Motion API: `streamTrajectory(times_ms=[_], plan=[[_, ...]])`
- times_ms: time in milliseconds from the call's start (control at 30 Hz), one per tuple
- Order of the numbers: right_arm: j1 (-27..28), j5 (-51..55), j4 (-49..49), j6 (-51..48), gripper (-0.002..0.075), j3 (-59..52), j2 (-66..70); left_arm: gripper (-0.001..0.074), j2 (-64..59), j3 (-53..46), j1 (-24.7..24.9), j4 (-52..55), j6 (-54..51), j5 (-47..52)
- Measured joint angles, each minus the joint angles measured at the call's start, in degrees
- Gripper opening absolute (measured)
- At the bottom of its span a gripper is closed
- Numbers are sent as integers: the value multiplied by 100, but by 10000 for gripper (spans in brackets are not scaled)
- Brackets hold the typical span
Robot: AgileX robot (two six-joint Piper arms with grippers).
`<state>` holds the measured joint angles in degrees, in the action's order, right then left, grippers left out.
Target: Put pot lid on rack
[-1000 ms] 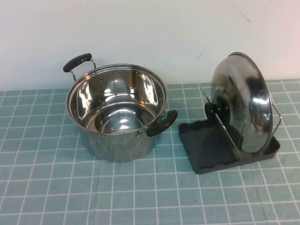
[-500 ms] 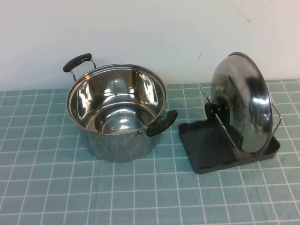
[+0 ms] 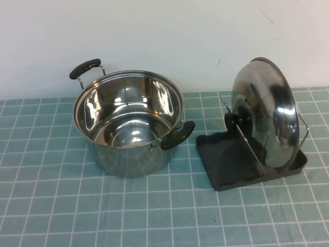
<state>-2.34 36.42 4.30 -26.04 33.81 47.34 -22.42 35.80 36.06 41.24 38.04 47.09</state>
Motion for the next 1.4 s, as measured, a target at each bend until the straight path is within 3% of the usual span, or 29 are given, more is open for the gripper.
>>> streamTrajectory(times_ms=[133, 300, 500, 700, 1400], plan=[[1, 0, -1065, -1187, -1, 0, -553, -2, 0, -485, 0, 28, 149, -617], [1, -48, -1388, -1793, -1, -317, -1498, -2, 57, -1208, 0, 205, 852, -1251], [1, -112, -1788, -1820, -1, -1250, -2638, -2, 506, -1877, 0, 759, 1852, -1984], [1, -108, -2036, -1721, -1, -1367, -3461, -2, 856, -2074, 0, 765, 2088, -2282], [1, 293, -2528, -1711, -1, -1367, -3565, -2, 901, -2147, 0, 684, 2086, -2293]])
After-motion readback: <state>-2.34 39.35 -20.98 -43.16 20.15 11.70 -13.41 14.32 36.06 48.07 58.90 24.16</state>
